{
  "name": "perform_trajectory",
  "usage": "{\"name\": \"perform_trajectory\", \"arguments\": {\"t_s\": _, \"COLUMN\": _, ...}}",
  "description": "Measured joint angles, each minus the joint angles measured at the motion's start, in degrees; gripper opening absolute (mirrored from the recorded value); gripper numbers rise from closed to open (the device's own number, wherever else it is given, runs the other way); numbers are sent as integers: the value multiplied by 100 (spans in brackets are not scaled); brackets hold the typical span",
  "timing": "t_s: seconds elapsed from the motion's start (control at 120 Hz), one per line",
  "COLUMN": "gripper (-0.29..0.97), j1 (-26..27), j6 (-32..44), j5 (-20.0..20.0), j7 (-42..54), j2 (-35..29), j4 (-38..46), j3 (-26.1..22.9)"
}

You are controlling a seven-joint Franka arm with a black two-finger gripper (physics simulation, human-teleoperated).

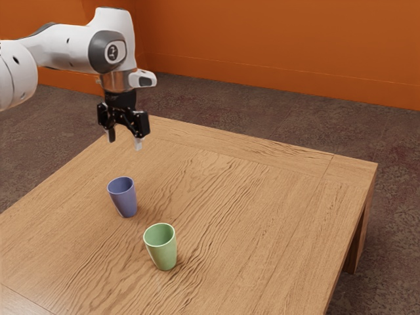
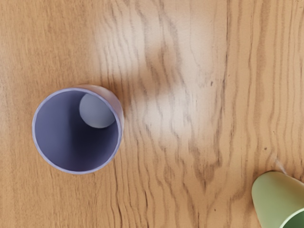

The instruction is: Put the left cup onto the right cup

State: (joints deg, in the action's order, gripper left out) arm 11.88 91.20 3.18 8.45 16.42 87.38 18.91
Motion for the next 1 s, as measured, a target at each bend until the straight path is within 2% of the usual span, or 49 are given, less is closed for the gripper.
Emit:
{"name": "perform_trajectory", "arguments": {"t_s": 0.275, "gripper": 68, "j1": 119, "j6": 773, "j5": -20, "j7": -125, "j2": -629, "j4": 1420, "j3": 6}}
{"name": "perform_trajectory", "arguments": {"t_s": 0.442, "gripper": 68, "j1": 121, "j6": 1365, "j5": -48, "j7": -184, "j2": -736, "j4": 1981, "j3": 3}}
{"name": "perform_trajectory", "arguments": {"t_s": 0.733, "gripper": 68, "j1": 108, "j6": 2361, "j5": -52, "j7": -254, "j2": -470, "j4": 2070, "j3": -1}}
{"name": "perform_trajectory", "arguments": {"t_s": 1.0, "gripper": 68, "j1": 116, "j6": 2821, "j5": 32, "j7": -296, "j2": -75, "j4": 2039, "j3": -8}}
